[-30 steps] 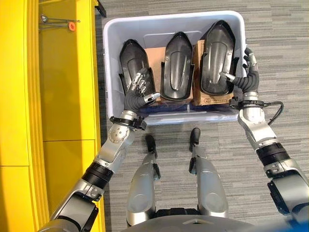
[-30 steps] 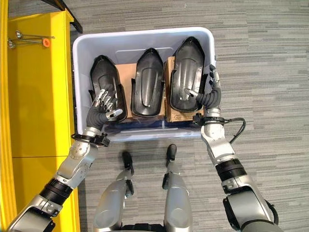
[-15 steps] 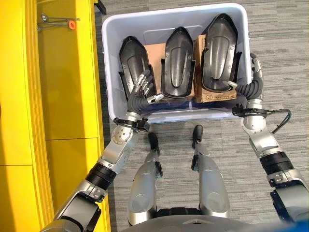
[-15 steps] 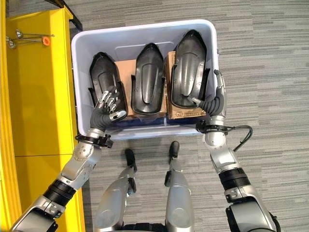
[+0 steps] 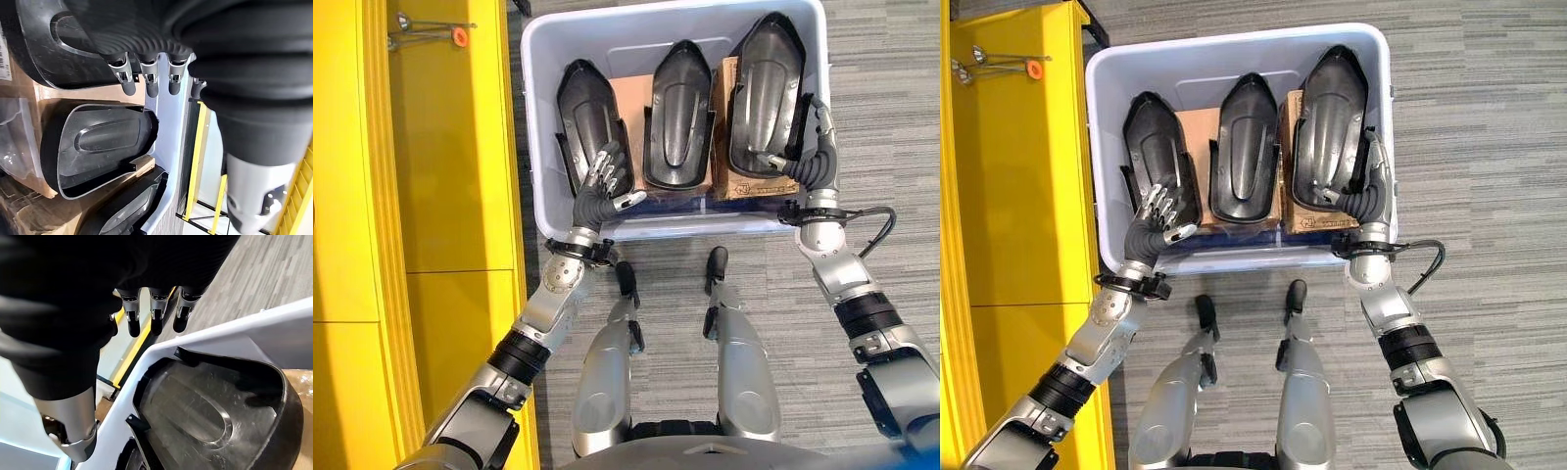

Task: Move parts from the plastic box to the shelf.

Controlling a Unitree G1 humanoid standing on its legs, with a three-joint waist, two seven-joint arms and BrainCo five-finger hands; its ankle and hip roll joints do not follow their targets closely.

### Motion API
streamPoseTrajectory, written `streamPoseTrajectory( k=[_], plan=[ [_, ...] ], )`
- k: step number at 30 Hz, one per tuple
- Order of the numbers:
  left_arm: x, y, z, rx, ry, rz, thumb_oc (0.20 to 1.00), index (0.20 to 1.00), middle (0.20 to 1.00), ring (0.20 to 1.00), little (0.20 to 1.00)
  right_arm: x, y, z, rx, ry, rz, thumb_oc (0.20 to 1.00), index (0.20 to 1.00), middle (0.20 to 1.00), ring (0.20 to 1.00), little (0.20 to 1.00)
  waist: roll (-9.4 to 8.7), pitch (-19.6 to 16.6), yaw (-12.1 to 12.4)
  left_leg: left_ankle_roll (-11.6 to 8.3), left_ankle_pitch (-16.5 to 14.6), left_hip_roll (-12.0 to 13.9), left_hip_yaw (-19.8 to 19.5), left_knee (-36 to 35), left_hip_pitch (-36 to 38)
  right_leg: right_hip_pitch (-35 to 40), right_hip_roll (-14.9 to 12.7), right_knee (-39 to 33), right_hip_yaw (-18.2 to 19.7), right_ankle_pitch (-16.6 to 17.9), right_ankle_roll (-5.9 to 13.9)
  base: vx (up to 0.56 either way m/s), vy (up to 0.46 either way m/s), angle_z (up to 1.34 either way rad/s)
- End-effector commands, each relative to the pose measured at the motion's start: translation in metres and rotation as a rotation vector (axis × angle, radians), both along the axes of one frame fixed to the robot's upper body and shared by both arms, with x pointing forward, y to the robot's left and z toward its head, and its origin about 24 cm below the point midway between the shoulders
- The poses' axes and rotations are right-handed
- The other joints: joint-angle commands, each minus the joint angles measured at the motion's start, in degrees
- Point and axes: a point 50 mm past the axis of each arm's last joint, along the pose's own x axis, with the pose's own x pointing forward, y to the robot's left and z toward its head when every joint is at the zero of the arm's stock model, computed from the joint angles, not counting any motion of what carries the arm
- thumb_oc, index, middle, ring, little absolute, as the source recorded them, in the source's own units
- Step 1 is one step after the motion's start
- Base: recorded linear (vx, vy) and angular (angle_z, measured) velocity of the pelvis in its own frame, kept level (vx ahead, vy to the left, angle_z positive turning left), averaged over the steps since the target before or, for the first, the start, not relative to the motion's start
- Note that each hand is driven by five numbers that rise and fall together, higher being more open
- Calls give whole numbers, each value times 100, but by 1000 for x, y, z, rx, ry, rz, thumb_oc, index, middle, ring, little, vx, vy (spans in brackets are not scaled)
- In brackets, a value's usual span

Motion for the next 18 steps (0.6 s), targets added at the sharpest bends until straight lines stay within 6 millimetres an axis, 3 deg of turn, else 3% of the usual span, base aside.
streamPoseTrajectory(
  k=[1, 14, 18],
  plan=[
    [-12, -6, 14, -15, -112, -30, 1000, 1000, 1000, 1000, 1000, 2, -6, 8, 52, -40, -15, 1000, 1000, 1000, 1000, 1000, -72, -369, 83, -375, -87, 472, -404, 462, -305, -89, -698, 372, 71, 121, 660, 0, 0, 0],
    [-13, -10, 16, -18, -111, -62, 1000, 1000, 1000, 1000, 1000, 19, -22, -14, 205, 97, -70, 1000, 1000, 1000, 1000, 1000, 59, -269, 163, -371, -96, 462, -413, 476, -384, -234, -710, 497, 85, 68, 634, 0, 0, 0],
    [-13, -13, 16, -25, -108, -80, 1000, 1000, 1000, 1000, 1000, 24, -24, -11, 258, 108, -58, 1000, 1000, 1000, 1000, 1000, 93, -268, 173, -357, -65, 452, -412, 456, -442, -334, -698, 513, 126, 75, 622, 2, -3, -2]
  ],
)
